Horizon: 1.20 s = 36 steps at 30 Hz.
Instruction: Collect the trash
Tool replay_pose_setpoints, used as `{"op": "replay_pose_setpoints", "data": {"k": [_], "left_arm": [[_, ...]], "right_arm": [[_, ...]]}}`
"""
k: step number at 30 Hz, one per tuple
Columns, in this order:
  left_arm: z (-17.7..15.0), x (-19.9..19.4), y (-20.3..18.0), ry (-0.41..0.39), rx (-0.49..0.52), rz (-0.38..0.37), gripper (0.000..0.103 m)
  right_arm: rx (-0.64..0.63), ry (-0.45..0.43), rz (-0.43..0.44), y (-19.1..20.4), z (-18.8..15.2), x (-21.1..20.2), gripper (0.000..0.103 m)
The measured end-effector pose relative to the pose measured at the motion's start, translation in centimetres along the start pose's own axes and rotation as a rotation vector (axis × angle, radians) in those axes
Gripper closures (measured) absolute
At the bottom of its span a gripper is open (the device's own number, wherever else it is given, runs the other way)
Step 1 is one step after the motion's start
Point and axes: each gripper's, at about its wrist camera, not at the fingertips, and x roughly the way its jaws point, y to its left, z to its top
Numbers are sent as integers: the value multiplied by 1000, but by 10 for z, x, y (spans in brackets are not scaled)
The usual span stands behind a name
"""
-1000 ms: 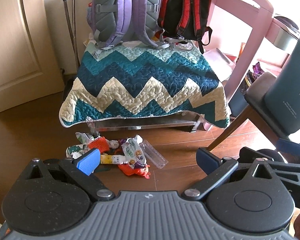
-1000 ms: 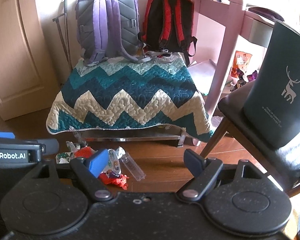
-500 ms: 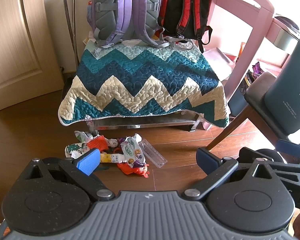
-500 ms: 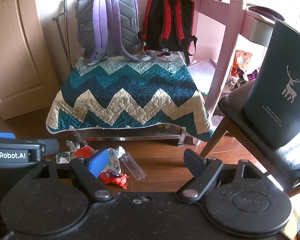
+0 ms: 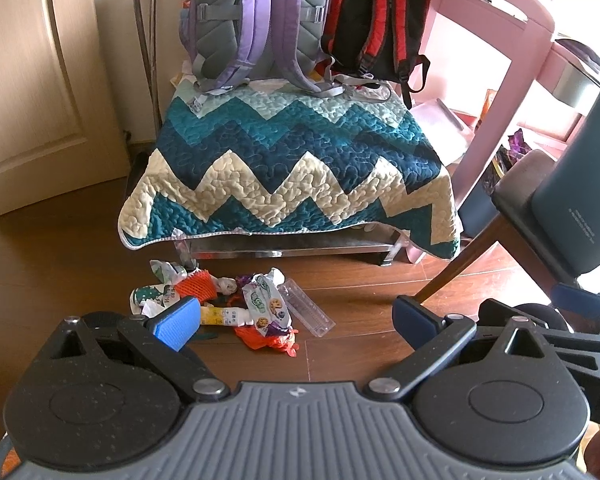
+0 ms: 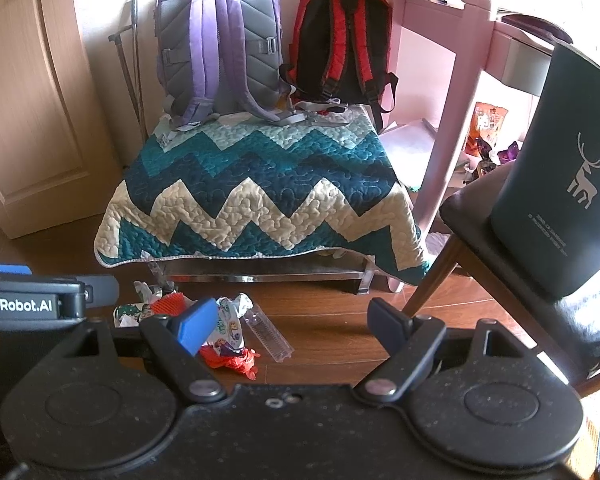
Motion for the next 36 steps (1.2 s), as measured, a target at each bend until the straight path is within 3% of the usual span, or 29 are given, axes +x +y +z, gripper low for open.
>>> {"op": "replay_pose_setpoints", "data": {"k": [8, 15, 21, 26, 31, 36], "left_arm": [[8, 14, 7, -3, -23, -8, 0], [38, 54, 34, -12, -46, 9, 0], [74, 95, 85, -51, -81, 106, 0], [90, 140, 128, -12, -122, 79, 0], [89, 196, 147, 63, -139, 68, 0], [84, 253, 149, 172, -49, 65, 0]], "right_arm": [[-45, -8, 6, 8, 9, 13, 21], [-115, -3, 62, 3, 24, 62, 21], [-114, 49, 106, 1, 39, 120, 21], [-107, 93, 158, -1, 45, 168, 21], [-140, 152, 208, 6, 44, 221, 21], [-191, 213, 262, 22, 39, 270, 21]]}}
